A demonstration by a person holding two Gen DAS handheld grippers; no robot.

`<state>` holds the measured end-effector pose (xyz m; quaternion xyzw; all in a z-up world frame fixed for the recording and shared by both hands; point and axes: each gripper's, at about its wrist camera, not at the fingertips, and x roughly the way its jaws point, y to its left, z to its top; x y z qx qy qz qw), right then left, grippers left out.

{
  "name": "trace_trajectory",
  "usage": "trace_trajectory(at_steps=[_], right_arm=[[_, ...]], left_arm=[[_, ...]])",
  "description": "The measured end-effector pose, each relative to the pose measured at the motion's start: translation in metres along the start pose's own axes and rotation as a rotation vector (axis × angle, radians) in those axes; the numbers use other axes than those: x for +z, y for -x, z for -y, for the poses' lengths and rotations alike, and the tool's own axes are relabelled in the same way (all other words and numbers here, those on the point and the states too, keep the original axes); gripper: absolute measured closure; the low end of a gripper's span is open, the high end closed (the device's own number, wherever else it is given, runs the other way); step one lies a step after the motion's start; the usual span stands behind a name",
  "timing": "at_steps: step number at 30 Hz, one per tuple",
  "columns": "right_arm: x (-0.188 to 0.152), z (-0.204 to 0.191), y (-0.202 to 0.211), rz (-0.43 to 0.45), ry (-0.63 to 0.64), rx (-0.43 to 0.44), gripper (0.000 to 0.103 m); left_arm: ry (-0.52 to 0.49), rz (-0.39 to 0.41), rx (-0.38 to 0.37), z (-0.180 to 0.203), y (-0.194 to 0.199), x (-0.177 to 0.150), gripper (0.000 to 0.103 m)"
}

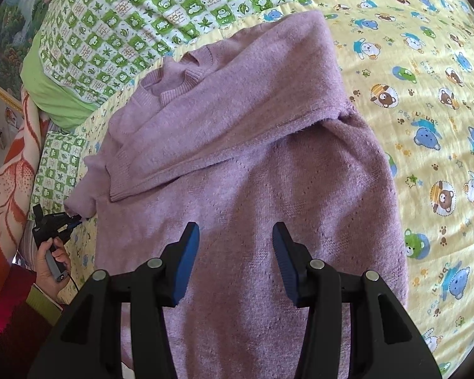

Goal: Fold small clothes

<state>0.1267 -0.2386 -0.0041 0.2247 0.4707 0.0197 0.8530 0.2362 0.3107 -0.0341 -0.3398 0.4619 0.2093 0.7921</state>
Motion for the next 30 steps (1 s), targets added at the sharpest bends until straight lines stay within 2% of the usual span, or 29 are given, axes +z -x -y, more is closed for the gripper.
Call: trace_trajectory(at_steps=[3, 9, 13, 15, 17, 20, 22, 24, 28, 29, 30], right_arm=[[-0.001, -0.006, -0.001, -0.004, 0.013, 0.010, 0.053], [-0.001, -0.015, -0.001, -0.001, 0.036, 0.023, 0.053], [-0.003, -0.016, -0.002, -0.001, 0.031, 0.034, 0.053], [-0.003, -0.017, -0.003, 0.000, 0.031, 0.041, 0.053], [-0.003, -0.017, -0.002, 0.004, 0.030, 0.047, 0.053], [-0.001, -0.015, 0.001, 0.013, 0.023, 0.054, 0.053], [0.000, -0.012, 0.005, 0.023, 0.012, 0.054, 0.053], [0.002, -0.007, 0.009, 0.033, 0.001, 0.053, 0.053], [0.006, 0.000, 0.009, 0.032, -0.020, 0.042, 0.053], [0.008, 0.000, 0.008, 0.030, -0.021, 0.039, 0.053], [0.010, -0.001, 0.006, 0.025, -0.017, 0.036, 0.053]], left_arm=[[-0.011, 0.040, -0.086, 0.013, 0.018, -0.002, 0.102], [-0.133, 0.084, -0.251, 0.071, 0.067, -0.016, 0.103], [-0.262, 0.040, -0.397, 0.142, 0.093, -0.042, 0.103], [-0.345, -0.012, -0.488, 0.190, 0.098, -0.069, 0.103], [-0.419, -0.064, -0.546, 0.233, 0.093, -0.096, 0.103], [-0.517, -0.133, -0.569, 0.291, 0.071, -0.140, 0.103], [-0.541, -0.198, -0.580, 0.314, 0.048, -0.162, 0.102], [-0.586, -0.232, -0.547, 0.333, 0.026, -0.183, 0.102], [-0.617, -0.346, -0.499, 0.337, -0.011, -0.206, 0.099], [-0.618, -0.354, -0.500, 0.332, -0.011, -0.208, 0.097], [-0.615, -0.357, -0.510, 0.324, -0.007, -0.206, 0.088]])
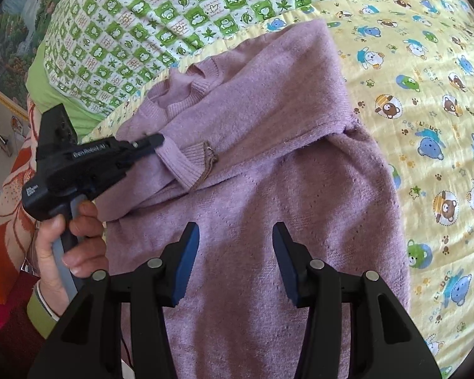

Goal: Fold small clothes

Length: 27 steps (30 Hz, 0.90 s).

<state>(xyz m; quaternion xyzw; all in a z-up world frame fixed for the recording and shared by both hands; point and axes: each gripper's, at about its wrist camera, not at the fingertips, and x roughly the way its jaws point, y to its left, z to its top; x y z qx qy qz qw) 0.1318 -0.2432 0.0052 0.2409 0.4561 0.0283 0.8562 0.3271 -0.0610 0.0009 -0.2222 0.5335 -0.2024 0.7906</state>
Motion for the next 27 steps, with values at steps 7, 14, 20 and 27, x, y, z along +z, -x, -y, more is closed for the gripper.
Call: trace_trajectory(at_steps=[7, 14, 20, 27], right_arm=[[0.013, -0.023, -0.022, -0.012, 0.084, 0.023, 0.041], [0.035, -0.079, -0.066, 0.028, 0.359, -0.014, 0.029], [0.047, -0.104, -0.118, -0.043, 0.540, -0.046, 0.050], [0.116, -0.082, -0.038, -0.055, 0.294, 0.299, 0.097]], left_arm=[[-0.028, 0.125, 0.245, -0.048, 0.090, -0.045, 0.047], [0.092, 0.136, 0.575, -0.136, 0.125, -0.081, 0.025], [0.088, 0.128, 0.671, -0.158, 0.117, -0.084, 0.025], [0.062, 0.193, 0.727, -0.141, 0.099, -0.047, 0.025]])
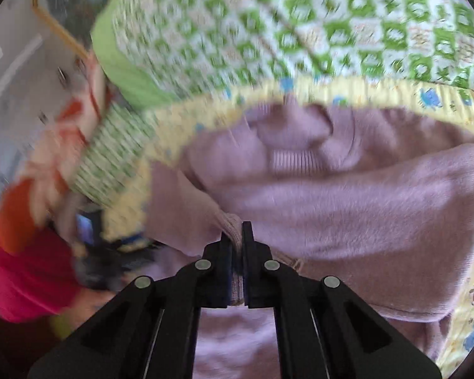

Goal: Fold small clothes

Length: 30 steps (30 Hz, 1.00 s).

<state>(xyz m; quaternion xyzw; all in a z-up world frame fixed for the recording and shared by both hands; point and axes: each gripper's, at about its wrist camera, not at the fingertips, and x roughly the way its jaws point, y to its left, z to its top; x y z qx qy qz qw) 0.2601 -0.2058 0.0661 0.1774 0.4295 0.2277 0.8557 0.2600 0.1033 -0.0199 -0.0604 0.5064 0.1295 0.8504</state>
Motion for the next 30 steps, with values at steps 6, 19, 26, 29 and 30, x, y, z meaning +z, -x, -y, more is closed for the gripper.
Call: trace_trajectory(at_steps=[6, 19, 26, 29, 30], right_arm=[[0.012, 0.078, 0.051, 0.021, -0.178, -0.105, 0.098], [-0.006, 0.103, 0.015, -0.119, -0.163, -0.214, 0.098], [-0.006, 0.119, 0.010, -0.150, -0.180, -0.279, 0.098], [-0.006, 0.127, 0.018, -0.146, -0.259, -0.200, 0.098], [-0.003, 0.126, 0.025, -0.121, -0.297, -0.119, 0.098]], left_arm=[[0.040, 0.014, 0.020, 0.012, -0.013, 0.025, 0.028], [0.228, -0.005, -0.009, -0.016, -0.009, -0.003, 0.044], [0.210, -0.015, -0.008, -0.011, -0.012, 0.000, 0.045], [0.225, -0.013, -0.024, -0.016, -0.010, 0.003, 0.045], [0.221, -0.013, -0.025, -0.016, -0.010, 0.003, 0.044]])
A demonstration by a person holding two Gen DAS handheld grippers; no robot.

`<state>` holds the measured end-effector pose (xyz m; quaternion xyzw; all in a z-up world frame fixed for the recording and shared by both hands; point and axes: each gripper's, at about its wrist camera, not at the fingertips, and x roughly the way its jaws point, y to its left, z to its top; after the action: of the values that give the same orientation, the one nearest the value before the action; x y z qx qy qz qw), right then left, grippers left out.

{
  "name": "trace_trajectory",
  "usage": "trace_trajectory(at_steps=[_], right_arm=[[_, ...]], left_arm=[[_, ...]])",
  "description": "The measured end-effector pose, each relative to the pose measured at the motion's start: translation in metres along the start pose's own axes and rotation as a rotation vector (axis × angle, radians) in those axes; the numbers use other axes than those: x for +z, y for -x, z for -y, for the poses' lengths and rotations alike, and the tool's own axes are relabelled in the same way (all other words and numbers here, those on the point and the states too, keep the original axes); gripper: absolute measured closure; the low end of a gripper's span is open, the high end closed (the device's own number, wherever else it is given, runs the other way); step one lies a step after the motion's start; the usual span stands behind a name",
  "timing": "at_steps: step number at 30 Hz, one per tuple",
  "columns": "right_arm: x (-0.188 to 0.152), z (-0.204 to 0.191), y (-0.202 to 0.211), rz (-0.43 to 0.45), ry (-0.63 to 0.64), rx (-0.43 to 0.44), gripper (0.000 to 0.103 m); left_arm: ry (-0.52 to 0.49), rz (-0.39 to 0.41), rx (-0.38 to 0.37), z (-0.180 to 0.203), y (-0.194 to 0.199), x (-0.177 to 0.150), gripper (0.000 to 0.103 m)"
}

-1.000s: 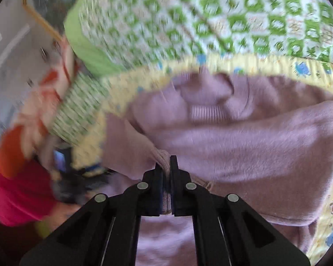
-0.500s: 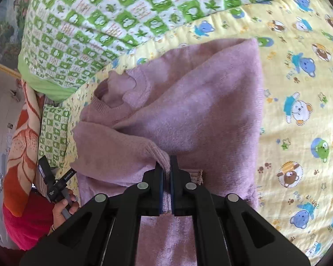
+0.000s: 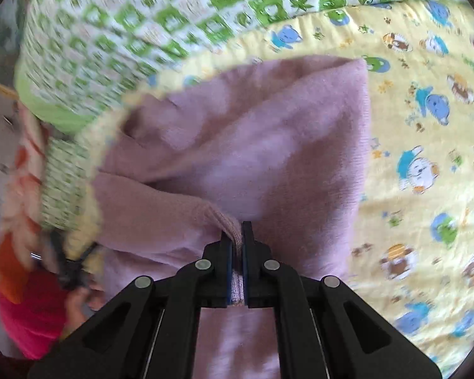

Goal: Fold small clothes

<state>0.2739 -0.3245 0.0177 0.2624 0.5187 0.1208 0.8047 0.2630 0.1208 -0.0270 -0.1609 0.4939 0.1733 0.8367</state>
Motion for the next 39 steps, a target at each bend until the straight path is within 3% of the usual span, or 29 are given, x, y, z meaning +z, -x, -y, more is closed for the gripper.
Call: trace_trajectory(at_steps=[1, 2, 5, 7, 11, 15, 19, 22, 23, 24, 25, 29, 32, 36, 39], right_arm=[[0.002, 0.000, 0.006, 0.005, -0.025, 0.066, 0.098], [0.005, 0.001, 0.011, 0.014, -0.041, 0.069, 0.098], [0.013, 0.014, 0.001, 0.011, -0.017, -0.135, 0.095], [0.009, 0.027, -0.008, 0.028, -0.018, -0.192, 0.093], [-0.015, 0.042, -0.006, 0.079, -0.073, -0.117, 0.090], [-0.044, 0.031, 0.000, 0.145, -0.052, -0.098, 0.068], [-0.066, 0.017, 0.010, 0.262, -0.050, -0.048, 0.056], [-0.063, 0.007, -0.013, 0.189, 0.040, -0.170, 0.057], [-0.061, 0.007, -0.021, 0.159, 0.049, -0.164, 0.062], [-0.058, 0.008, -0.025, 0.128, 0.050, -0.148, 0.095], [-0.055, 0.005, -0.022, 0.122, 0.057, -0.152, 0.096], [-0.049, -0.010, 0.027, 0.233, 0.078, -0.097, 0.096], [-0.046, 0.001, 0.024, 0.181, 0.077, -0.173, 0.096], [-0.053, 0.018, -0.012, 0.018, 0.084, -0.269, 0.096], [-0.061, 0.008, -0.007, 0.031, 0.118, -0.374, 0.088]], left_arm=[[-0.009, -0.006, -0.002, 0.001, -0.002, -0.001, 0.044], [-0.017, -0.010, 0.002, 0.003, -0.003, -0.002, 0.044], [-0.026, -0.009, 0.031, 0.008, -0.005, -0.004, 0.045], [-0.021, -0.011, 0.029, 0.007, -0.006, -0.005, 0.044], [-0.025, -0.011, 0.026, 0.006, -0.007, -0.005, 0.044], [-0.018, -0.013, 0.031, 0.006, -0.007, -0.006, 0.043], [-0.025, -0.015, 0.042, 0.007, -0.009, -0.006, 0.043], [-0.027, -0.018, 0.048, 0.008, -0.010, -0.005, 0.043], [-0.025, -0.018, 0.048, 0.008, -0.009, -0.004, 0.044], [-0.025, -0.014, 0.047, 0.008, -0.008, -0.003, 0.044], [-0.024, -0.007, 0.050, 0.008, -0.006, -0.003, 0.044], [-0.012, -0.002, 0.049, 0.006, -0.005, -0.006, 0.044], [-0.004, -0.001, 0.052, 0.006, -0.005, -0.010, 0.044], [0.009, -0.009, 0.021, 0.002, -0.007, -0.010, 0.044], [0.002, -0.012, -0.010, -0.003, -0.005, -0.010, 0.043]])
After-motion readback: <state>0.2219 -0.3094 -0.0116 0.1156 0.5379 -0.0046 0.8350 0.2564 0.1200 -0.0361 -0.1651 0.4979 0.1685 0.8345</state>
